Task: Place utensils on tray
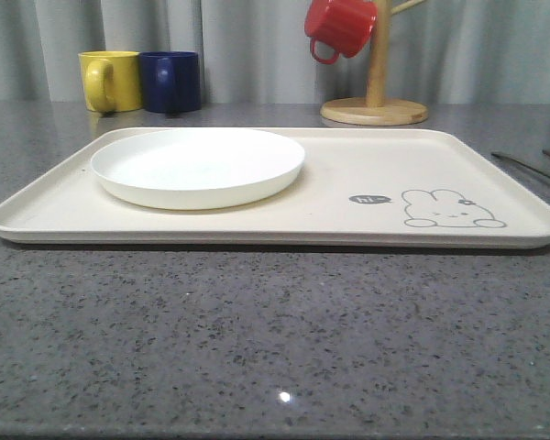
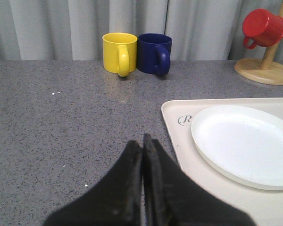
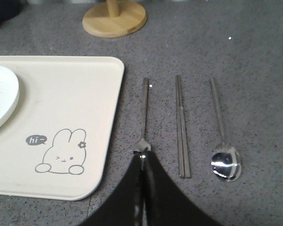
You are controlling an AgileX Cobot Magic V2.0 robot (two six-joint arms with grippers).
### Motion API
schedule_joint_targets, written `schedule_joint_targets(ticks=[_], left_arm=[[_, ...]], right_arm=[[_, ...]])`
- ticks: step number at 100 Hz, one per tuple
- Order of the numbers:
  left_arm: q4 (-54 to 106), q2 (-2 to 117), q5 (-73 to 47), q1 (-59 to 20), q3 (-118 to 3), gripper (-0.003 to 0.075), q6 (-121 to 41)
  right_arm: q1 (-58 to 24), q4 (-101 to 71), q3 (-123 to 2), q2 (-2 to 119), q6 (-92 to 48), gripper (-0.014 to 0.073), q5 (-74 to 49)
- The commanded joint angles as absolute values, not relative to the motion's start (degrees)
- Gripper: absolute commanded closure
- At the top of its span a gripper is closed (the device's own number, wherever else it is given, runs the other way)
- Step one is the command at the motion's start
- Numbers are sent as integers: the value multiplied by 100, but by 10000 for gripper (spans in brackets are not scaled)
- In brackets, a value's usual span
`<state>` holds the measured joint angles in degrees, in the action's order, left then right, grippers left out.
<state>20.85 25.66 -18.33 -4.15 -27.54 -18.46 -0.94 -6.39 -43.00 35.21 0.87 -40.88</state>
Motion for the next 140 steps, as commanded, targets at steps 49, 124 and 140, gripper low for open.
schedule_joint_targets(ticks=[49, 124, 140], left_arm=[[2154, 2583, -1394, -400, -2928, 738, -1794], [2154, 2583, -1394, -400, -2928, 738, -1794], [2154, 2583, -1394, -400, -2928, 738, -1794]], right_arm=[[-66, -870, -4584, 4604, 37, 187, -4179], [-95, -870, -6418, 7418, -374, 160, -4234], [-95, -870, -6697, 8002, -427, 160, -4240]])
